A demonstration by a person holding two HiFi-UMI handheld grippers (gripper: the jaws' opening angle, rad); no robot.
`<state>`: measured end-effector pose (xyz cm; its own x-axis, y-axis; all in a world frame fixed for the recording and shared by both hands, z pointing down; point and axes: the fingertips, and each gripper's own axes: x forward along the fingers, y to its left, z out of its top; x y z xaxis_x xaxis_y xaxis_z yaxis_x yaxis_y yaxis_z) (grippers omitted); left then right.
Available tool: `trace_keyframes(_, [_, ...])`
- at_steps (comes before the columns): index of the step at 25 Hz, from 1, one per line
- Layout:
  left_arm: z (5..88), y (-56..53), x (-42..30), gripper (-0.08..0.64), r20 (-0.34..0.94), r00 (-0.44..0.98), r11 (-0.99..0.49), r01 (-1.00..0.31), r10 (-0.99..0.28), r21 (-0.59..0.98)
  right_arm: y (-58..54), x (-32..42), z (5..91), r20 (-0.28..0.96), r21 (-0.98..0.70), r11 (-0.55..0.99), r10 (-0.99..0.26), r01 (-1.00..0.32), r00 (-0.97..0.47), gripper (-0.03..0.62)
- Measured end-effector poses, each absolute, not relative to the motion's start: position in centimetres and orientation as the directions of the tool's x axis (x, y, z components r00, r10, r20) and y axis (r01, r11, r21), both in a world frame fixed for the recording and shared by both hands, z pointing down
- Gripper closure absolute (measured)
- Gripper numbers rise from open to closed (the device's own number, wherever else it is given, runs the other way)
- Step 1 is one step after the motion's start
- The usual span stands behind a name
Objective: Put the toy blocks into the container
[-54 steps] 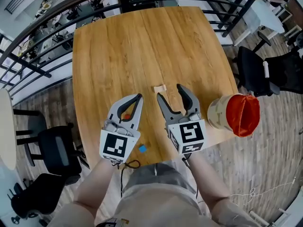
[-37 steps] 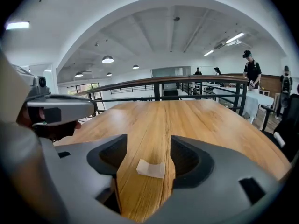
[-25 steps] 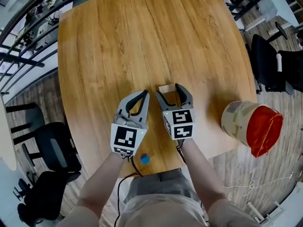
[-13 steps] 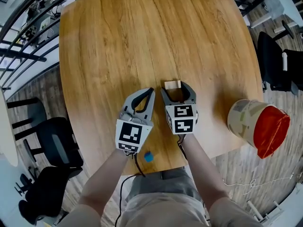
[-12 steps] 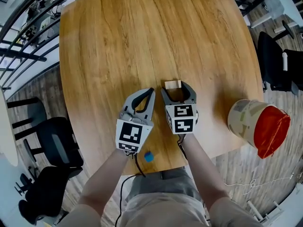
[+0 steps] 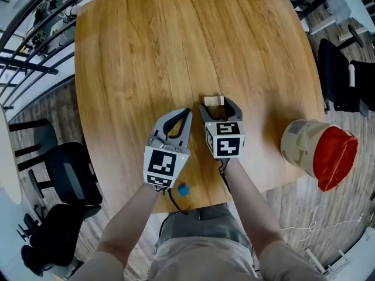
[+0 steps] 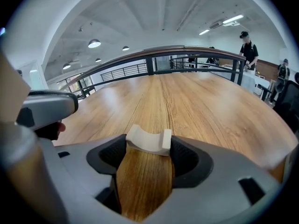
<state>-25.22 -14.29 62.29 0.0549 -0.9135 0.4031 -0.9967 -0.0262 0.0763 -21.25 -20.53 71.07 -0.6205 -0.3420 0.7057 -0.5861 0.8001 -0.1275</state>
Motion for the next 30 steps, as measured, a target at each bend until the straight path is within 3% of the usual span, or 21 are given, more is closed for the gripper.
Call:
trace_keyframes(12, [56.9,-13.6,-23.5,0.548,0.364,0.032,-0.029,-0.999,-0.931,0.012,-20.2,-19.1,63.7,0.626,-0.123,0.812,-0.382,-0.570,-0.679,0.316])
trace_keyframes(30, [45.4,-11.6,-16.2,0.548,0.269,0.163,-0.167,-0.986,-0.949,0.008,-15.6,-12.5,47.7,0.445,-0.084,0.834,-0.458,-0.545,-0.770,0.316])
